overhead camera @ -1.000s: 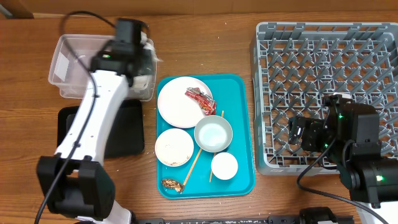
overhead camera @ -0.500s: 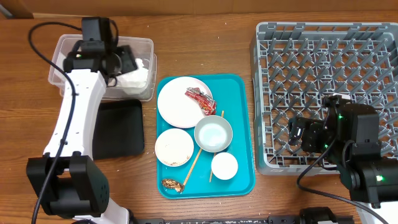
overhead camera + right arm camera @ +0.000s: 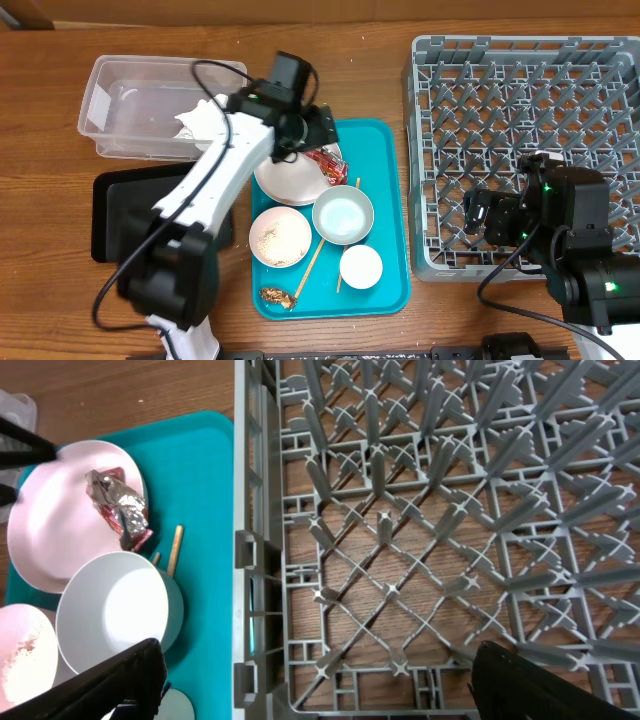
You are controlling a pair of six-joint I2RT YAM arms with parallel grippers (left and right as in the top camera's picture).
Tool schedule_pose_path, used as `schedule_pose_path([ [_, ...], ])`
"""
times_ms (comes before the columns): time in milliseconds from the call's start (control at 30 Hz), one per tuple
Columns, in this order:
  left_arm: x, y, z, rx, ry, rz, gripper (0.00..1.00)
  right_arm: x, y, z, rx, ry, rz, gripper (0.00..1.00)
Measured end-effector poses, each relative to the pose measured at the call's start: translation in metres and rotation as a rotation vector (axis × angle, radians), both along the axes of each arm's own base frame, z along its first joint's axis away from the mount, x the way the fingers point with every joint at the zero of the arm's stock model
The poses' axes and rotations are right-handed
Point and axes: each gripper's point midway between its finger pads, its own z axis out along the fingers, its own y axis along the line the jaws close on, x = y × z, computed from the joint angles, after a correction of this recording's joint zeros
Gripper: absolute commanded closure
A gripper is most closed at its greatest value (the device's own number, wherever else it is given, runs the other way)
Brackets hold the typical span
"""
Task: Sort waste into correct bins and load items into the dishwasher
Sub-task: 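Lift the red wrapper and drop it into the clear container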
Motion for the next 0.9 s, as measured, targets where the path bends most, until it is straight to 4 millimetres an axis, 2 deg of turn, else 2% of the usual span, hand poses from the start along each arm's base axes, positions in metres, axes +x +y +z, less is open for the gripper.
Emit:
schedule_pose_path([
  [133,-0.003,-0.014,-0.030,-0.023,0.084,0.050,0.19,0.000,0.000,0.000,0.000,0.000,0.000,0.00],
  [200,-0.004,-0.019,-0.043,-0.026,0.114,0.066,0.33,0.000,0.000,0.000,0.000,0.000,0.000,0.00],
  [233,-0.004,-0.020,-0.048,-0.027,0.125,0.074,0.47,0.000,0.000,0.000,0.000,0.000,0.000,0.00],
  [300,-0.005,-0.021,-0.058,-0.027,0.147,0.086,0.87,0.000,0.000,0.000,-0.001,0.000,0.000,0.00],
  [333,-0.006,-0.021,-0.063,-0.026,0.162,0.095,0.96,0.000,0.000,0.000,0.000,0.000,0.000,0.00],
  [533,-0.008,-0.022,-0.069,-0.032,0.186,0.095,0.96,0.000,0.000,0.000,0.000,0.000,0.000,0.00],
  [633,-0.014,-0.016,-0.069,-0.021,0.215,0.100,0.96,0.000,0.000,0.000,0.000,0.000,0.000,0.00],
  [700,-0.014,-0.006,-0.062,-0.018,0.214,0.108,0.96,0.000,0.000,0.000,0.000,0.000,0.000,0.00],
  [833,0.005,0.034,-0.010,-0.005,0.076,0.132,0.96,0.000,0.000,0.000,0.000,0.000,0.000,0.00],
  [900,0.015,0.061,0.025,0.021,-0.035,0.144,0.96,0.000,0.000,0.000,-0.001,0.000,0.000,0.00],
])
